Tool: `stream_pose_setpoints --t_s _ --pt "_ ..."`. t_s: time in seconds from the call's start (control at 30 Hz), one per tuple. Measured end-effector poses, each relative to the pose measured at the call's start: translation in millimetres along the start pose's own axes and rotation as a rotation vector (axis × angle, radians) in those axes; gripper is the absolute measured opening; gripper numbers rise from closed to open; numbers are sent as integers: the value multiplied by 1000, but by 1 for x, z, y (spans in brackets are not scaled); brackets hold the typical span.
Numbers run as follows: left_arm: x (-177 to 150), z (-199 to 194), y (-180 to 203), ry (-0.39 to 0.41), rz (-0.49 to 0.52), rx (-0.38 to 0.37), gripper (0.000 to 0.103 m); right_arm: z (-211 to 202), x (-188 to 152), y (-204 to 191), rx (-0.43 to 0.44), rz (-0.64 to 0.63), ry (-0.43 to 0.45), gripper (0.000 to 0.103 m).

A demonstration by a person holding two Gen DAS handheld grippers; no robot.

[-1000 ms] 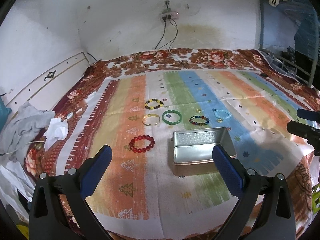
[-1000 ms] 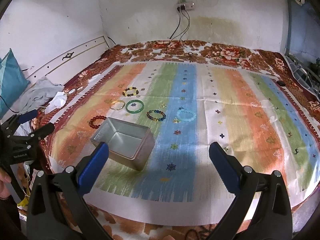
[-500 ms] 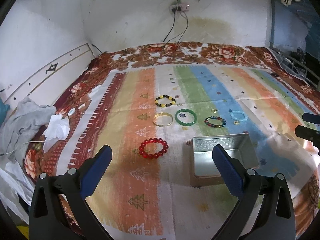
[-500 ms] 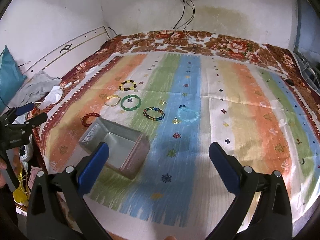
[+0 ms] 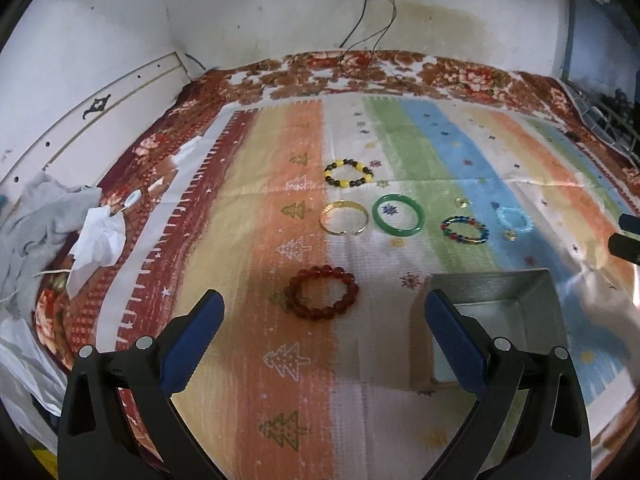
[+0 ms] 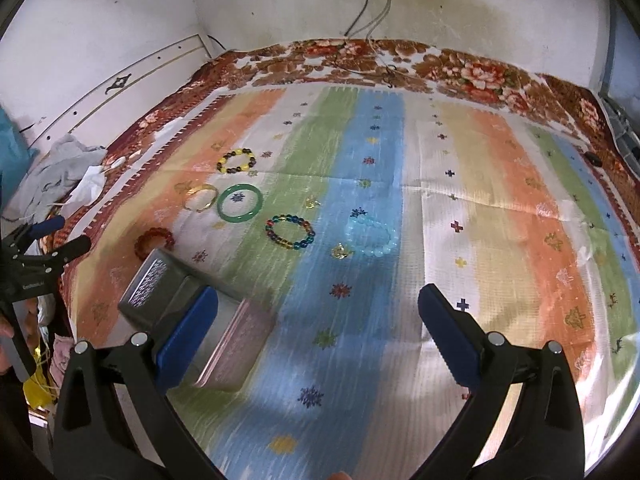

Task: Organize jewelry
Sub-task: 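Move the left tool to the red bead bracelet while the right tool nears the blue one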

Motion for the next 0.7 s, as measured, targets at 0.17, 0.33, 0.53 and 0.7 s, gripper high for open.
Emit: stream_pose_setpoints --t_s 0.17,0.33,0.53,0.7 --pt "4 20 -9 -29 1 16 98 24 7 4 -10 -39 -35 99" --pt "7 35 -19 -49 -23 11 98 45 14 9 -2 -55 -68 99" --pt "7 54 -30 -76 -33 39 98 68 21 10 2 -76 -98 99" --pt "3 70 -35 -109 -33 45 98 90 22 9 29 -85 -145 99"
Point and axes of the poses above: each gripper's, at about its wrist camera, not at the fingertips, and z roughly the way its jaws point, y to its right, x to its top, the point moved 6 cm from there along z, roughly the way its jaws point, and after that the axes turned 10 degrees about -x, right-handed, at the moved point
